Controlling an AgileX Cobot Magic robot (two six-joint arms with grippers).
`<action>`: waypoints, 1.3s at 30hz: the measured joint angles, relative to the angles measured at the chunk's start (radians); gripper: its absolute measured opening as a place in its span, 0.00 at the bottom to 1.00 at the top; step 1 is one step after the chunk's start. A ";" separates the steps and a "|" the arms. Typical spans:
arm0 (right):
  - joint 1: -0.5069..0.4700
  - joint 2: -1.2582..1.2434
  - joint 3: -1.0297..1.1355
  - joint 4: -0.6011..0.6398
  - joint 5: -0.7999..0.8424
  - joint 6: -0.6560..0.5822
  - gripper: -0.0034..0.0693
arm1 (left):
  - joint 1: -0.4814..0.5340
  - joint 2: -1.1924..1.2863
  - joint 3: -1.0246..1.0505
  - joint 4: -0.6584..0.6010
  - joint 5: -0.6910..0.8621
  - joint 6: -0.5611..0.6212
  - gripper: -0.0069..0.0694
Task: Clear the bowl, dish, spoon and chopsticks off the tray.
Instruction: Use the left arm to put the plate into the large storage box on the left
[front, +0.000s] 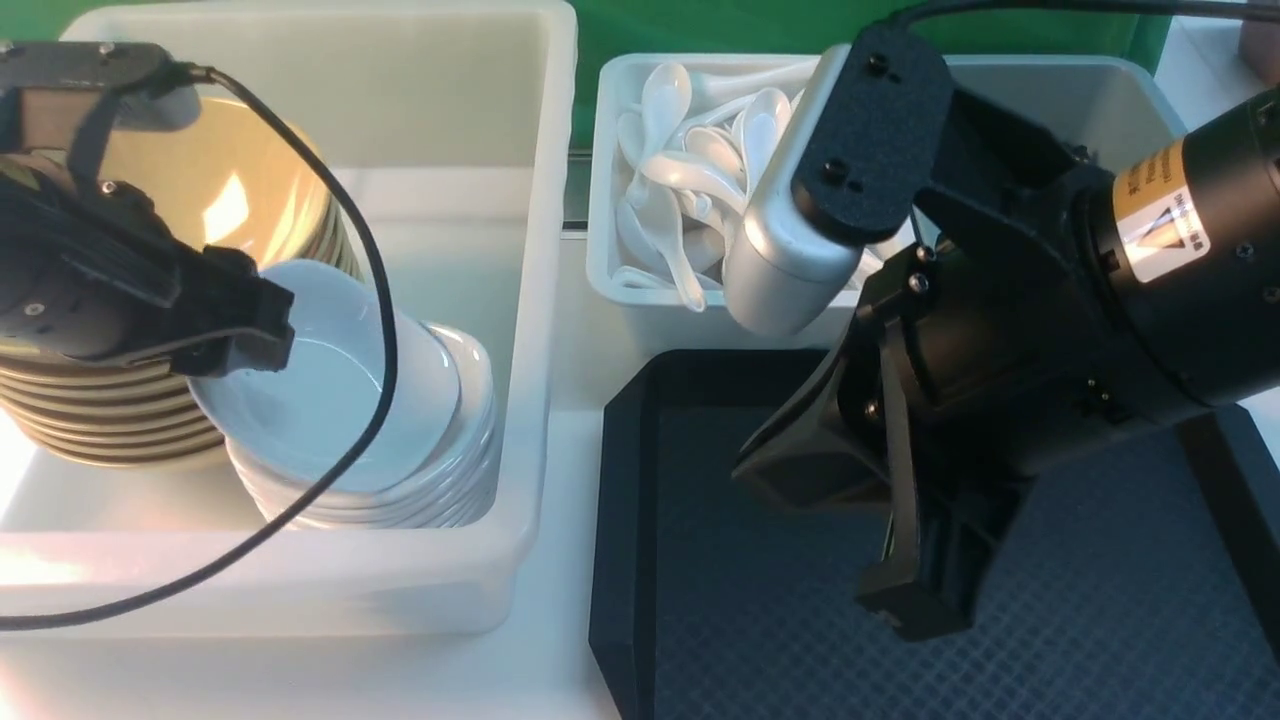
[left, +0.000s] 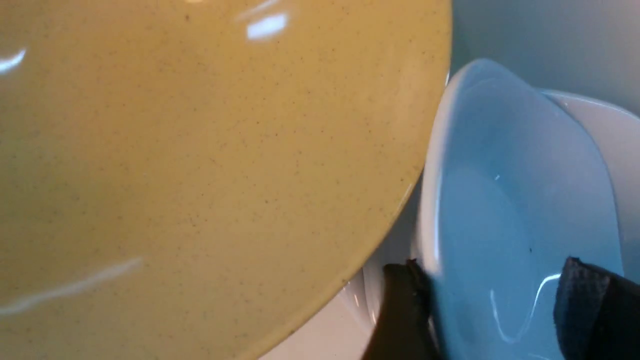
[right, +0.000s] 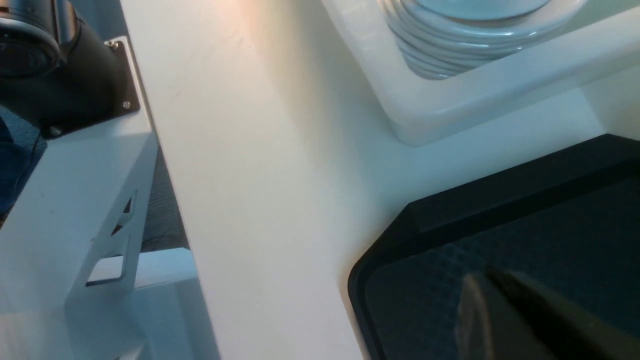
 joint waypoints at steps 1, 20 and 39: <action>0.000 0.000 0.000 0.000 0.000 0.000 0.10 | 0.000 -0.002 -0.013 0.000 0.020 0.000 0.68; 0.000 0.000 0.000 -0.031 0.008 0.000 0.11 | 0.000 -0.034 -0.019 0.044 0.074 -0.008 0.38; 0.000 0.000 0.000 -0.037 0.031 0.000 0.11 | 0.000 0.057 -0.003 -0.012 0.014 0.042 0.08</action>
